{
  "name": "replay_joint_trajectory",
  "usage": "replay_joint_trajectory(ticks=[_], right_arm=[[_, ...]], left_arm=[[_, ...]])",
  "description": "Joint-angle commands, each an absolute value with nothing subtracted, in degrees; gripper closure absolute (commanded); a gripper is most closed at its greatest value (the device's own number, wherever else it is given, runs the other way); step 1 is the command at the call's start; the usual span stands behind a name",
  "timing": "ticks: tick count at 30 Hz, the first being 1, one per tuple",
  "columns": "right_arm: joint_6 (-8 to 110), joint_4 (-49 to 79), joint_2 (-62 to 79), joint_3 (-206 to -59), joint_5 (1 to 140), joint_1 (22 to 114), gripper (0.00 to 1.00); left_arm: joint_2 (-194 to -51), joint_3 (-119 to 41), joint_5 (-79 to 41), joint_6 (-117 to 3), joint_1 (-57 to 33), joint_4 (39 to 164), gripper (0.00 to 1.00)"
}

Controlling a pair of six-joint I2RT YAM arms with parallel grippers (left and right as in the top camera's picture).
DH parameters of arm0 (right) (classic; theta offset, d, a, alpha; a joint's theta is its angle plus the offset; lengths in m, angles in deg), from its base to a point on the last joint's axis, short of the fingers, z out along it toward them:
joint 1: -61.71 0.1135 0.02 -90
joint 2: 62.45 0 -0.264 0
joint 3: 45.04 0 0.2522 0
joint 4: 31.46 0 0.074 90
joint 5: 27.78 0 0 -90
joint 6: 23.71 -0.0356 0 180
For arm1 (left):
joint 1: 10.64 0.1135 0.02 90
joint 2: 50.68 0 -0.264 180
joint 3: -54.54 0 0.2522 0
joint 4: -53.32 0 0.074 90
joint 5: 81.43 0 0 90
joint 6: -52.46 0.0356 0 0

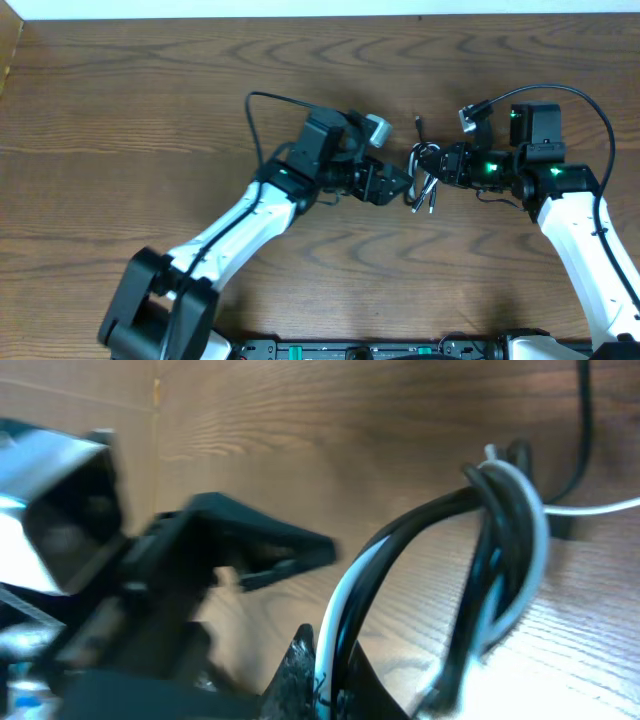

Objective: Untangle cables

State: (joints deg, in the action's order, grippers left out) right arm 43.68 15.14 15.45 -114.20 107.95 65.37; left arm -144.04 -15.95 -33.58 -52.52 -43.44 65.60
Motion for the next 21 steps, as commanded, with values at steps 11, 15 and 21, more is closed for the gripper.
replay_joint_trajectory(ticks=[11,15,21], right_arm=[[31.81,11.10,14.93,-115.36,119.52,62.07,0.99],[25.82,6.13,15.94,-115.36,123.49,62.07,0.99],[17.54,0.21,17.33,-115.33,125.40,62.11,0.99]], left_arm=[[-149.71,-16.30,-33.95,-55.82,-46.92,53.67,0.20],[-149.71,-16.30,-33.84,-55.82,-47.55,52.45,0.21],[-149.71,-16.30,-33.84,-55.82,-48.36,50.87,0.23]])
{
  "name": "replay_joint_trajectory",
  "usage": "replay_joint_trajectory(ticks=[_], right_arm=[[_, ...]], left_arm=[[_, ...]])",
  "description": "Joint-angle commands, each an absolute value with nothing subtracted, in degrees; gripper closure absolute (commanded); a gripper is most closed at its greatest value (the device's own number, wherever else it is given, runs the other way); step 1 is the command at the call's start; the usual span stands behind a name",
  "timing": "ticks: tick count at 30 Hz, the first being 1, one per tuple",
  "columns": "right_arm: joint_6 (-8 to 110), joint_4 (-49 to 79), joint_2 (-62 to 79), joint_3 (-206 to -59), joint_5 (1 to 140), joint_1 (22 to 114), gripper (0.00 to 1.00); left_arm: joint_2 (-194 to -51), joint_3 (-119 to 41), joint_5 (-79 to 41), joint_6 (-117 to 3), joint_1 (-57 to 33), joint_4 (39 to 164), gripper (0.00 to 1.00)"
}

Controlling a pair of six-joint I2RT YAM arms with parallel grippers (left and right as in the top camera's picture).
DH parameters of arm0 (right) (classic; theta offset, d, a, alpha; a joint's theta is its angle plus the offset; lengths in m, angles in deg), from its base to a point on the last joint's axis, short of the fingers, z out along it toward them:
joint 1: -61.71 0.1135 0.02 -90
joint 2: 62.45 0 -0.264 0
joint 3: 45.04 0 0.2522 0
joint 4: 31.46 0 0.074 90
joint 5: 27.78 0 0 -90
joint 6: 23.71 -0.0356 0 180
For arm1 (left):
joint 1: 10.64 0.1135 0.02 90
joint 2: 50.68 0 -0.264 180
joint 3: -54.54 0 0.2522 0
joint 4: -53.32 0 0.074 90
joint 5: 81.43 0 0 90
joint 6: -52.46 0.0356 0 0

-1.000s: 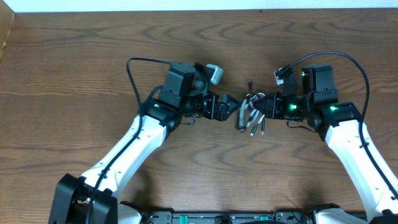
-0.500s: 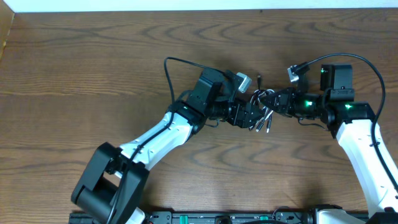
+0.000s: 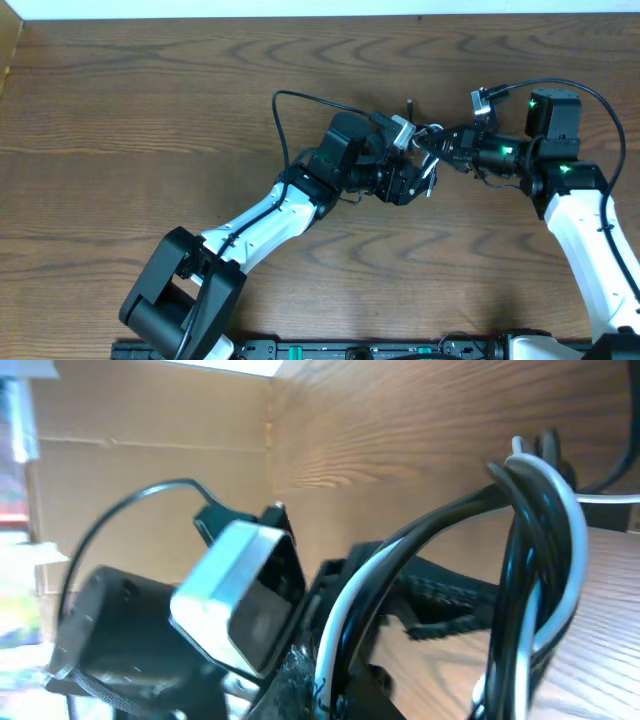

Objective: Untangle cables

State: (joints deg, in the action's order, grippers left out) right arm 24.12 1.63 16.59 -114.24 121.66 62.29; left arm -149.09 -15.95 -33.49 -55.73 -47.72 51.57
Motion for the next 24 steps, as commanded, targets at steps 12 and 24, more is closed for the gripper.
replay_joint_trajectory(ticks=[12,24], right_arm=[[15.94,-1.52,17.38,-115.33,126.53,61.72,0.99],[27.66,1.78,17.38,-115.31,122.20,55.71,0.98]], left_arm=[[-149.73,-16.30,-27.35,-55.82,-48.34,50.72,0.74],[-149.57,-16.30,-30.45,-55.32,-45.56,57.47,0.93]])
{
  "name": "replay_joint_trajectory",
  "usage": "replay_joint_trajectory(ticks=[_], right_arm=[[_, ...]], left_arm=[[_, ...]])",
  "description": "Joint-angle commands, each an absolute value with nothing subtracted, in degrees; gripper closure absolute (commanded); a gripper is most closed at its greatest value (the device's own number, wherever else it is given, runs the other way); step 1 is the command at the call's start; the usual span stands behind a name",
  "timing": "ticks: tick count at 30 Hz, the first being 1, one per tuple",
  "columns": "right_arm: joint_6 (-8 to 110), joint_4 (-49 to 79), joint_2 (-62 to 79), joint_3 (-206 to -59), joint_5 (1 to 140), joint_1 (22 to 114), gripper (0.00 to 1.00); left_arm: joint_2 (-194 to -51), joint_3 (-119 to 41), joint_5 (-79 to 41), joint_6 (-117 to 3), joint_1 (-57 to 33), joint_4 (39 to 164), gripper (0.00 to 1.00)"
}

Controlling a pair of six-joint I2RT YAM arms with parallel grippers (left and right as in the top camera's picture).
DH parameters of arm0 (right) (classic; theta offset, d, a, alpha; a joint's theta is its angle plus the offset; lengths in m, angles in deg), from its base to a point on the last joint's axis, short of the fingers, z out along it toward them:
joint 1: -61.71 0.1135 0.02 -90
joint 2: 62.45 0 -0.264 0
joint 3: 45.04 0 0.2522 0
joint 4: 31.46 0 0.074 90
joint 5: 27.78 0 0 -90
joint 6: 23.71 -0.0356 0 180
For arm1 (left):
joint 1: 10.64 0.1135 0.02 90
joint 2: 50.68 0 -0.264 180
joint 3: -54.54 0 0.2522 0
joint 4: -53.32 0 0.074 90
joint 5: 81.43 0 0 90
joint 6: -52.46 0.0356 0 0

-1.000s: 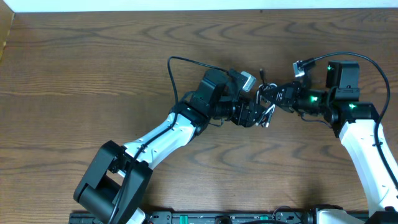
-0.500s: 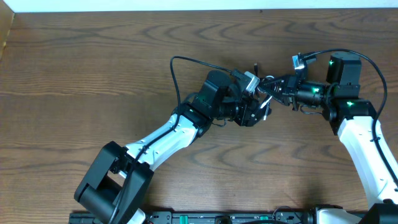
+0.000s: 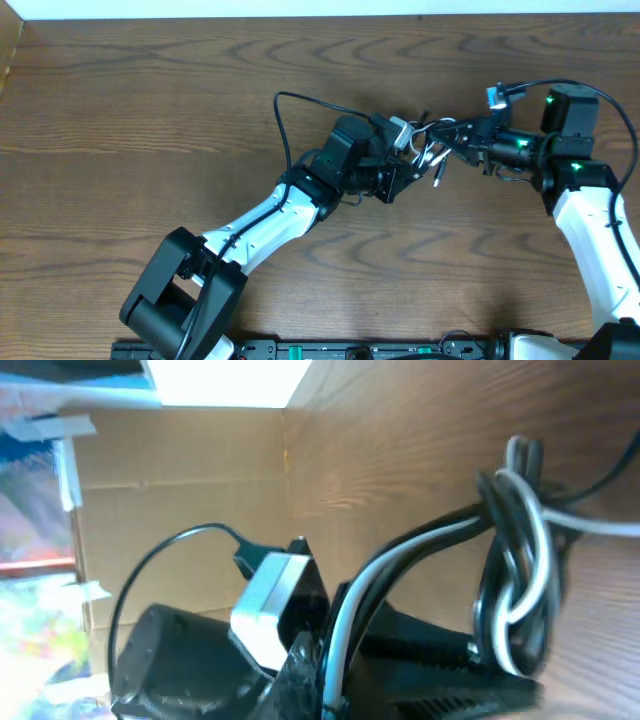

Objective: Untangle cables

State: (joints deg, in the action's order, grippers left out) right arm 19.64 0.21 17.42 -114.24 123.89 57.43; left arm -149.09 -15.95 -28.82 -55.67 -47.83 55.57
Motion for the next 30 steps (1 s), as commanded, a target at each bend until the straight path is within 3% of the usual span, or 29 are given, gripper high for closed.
replay_joint_trajectory(ticks=[1,8,14,22,30], right_arm=[[29.78,3.42,17.38,-115.31,121.05,55.49,0.99],[42.91,17.96,17.38,-115.31,100.78,56.28,0.99],[40.64,26.77,17.38,-115.31,72.48,56.25,0.98],[36.31,30.59,17.38,-115.25,61.95,55.69,0.99],[36.33,33.13,17.38,-113.59,60.87,55.71,0.99]], left_arm=[[-149.46,-16.30,-32.18,-55.10,-44.79,58.08,0.93],[-149.33,-16.30,-49.40,-54.29,-39.31,58.94,0.93],[-148.68,-16.30,-52.73,-54.31,-35.61,59.13,0.92],[-144.39,-16.30,-52.73,-54.33,-32.34,59.37,0.93],[-136.07,-16.30,-51.83,-54.38,-29.76,59.09,0.92]])
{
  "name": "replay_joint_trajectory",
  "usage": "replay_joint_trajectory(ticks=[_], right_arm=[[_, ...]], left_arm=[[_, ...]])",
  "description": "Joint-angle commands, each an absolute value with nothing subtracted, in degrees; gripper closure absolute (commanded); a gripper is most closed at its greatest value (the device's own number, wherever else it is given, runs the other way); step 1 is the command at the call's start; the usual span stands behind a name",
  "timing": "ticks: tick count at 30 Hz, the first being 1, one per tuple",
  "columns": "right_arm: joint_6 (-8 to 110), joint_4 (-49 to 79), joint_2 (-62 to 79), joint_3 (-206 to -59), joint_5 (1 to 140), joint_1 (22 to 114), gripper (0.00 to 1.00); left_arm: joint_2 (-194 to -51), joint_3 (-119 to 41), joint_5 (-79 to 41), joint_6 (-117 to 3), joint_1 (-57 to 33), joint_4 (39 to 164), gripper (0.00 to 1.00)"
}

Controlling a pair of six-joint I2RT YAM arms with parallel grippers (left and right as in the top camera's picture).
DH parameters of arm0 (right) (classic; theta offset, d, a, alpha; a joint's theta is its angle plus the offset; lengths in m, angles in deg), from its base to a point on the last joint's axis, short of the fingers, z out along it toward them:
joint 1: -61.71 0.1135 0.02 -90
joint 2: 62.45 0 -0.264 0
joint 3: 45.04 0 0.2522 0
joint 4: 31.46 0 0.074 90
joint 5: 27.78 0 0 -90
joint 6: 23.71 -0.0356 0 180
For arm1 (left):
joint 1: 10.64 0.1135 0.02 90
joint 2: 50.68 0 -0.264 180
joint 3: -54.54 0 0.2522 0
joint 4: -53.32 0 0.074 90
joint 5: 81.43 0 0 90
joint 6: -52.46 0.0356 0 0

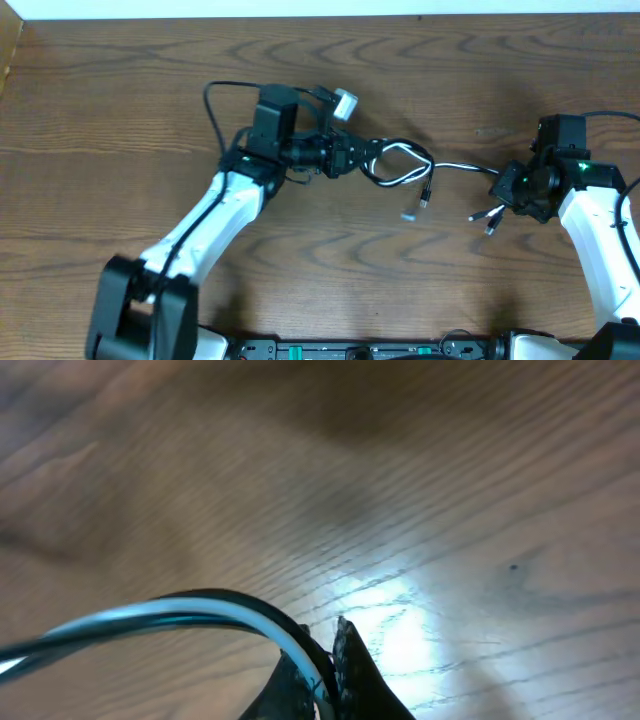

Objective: Untangle cables

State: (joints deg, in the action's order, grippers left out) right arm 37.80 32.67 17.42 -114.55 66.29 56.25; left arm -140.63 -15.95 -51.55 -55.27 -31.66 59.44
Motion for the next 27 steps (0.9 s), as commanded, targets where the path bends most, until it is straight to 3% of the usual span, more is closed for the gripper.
replay_joint_trajectory(ticks=[1,7,13,17,23,27], right_arm=[[36.33,33.30,17.38,-113.00,60.87,55.71,0.99],[38.96,32.28,17.38,-107.73,64.37,55.80,0.99],[44.90,28.21,17.38,-102.57,77.00,55.80,0.99],[51.35,27.23,17.36,-103.03,84.09,55.80,0.85],[59.61,27.47,17.31,-107.49,96.41,55.80,0.41],[63.76,27.16,17.31,-111.25,105.11,55.82,0.33]], left_arm=[[-134.73,-16.30,-51.17,-54.55,-29.47,59.09,0.92],[-127.13,-16.30,-47.70,-57.70,-28.31,56.42,0.93],[-122.41,-16.30,-44.46,-63.56,-28.34,52.07,0.92],[-122.25,-16.30,-44.57,-65.41,-28.34,51.83,0.92],[-123.39,-16.30,-44.92,-65.52,-28.40,55.81,0.92],[-123.50,-16.30,-44.95,-65.55,-28.51,56.77,0.93]])
